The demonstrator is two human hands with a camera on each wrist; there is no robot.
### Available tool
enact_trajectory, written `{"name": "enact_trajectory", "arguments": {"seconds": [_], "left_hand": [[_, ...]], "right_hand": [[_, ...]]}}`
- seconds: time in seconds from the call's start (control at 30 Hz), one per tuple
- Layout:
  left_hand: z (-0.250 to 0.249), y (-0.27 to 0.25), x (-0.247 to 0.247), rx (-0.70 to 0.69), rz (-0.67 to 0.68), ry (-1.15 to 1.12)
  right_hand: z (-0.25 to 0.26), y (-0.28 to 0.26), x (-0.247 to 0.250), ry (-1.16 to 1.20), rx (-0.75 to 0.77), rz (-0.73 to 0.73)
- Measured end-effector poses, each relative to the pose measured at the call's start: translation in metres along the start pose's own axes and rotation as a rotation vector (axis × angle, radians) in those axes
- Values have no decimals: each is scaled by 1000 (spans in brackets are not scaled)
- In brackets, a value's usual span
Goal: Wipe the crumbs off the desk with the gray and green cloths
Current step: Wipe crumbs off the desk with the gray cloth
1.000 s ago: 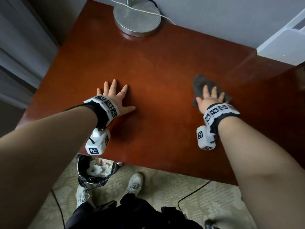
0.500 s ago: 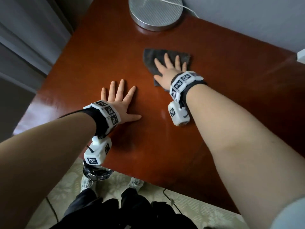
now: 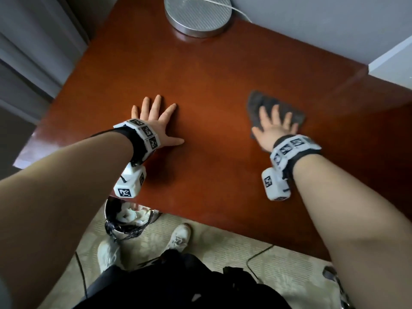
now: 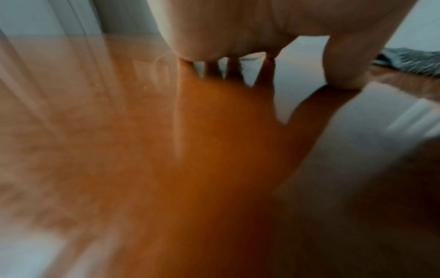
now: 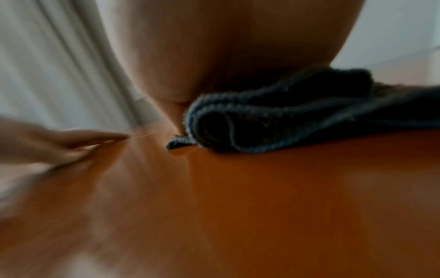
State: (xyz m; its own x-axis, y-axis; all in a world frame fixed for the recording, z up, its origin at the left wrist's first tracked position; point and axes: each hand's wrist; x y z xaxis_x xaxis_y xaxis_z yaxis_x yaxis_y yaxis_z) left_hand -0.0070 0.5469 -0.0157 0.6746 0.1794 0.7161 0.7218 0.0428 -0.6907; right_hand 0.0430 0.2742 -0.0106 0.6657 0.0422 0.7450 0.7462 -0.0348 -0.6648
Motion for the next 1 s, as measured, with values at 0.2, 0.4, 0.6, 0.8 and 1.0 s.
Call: {"name": "enact_trajectory", "arguments": {"seconds": [0.2,0.4,0.6,0.8,1.0], "left_hand": [[-23,-31,-19,-112,-110,68],[-61,-68,-62,-326,-108,221],[-57,-84,-89,-256,-114,178],[-48,-99,-105,-179,-162,91],[-55,-125,-133,-152,-187,41]], "right_hand": [[-7,-48,-49,-108,241,13],[-88,-68,-67,209,-293,42],[-15,-122,-114,2,146,-2],[-14,-162,-151,-109,362,8],[-103,-170,-166,40,100,17]]}}
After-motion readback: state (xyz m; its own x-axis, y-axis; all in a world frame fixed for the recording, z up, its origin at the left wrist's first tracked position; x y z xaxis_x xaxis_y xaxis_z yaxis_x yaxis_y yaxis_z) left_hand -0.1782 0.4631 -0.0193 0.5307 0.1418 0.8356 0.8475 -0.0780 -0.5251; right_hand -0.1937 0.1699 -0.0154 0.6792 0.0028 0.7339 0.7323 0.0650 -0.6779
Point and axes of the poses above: each hand's wrist, its own y-axis towards the middle knuckle, its own x-axis out of the back of the hand, z = x × y, and after that the axes turned 9 degrees about z, right-handed
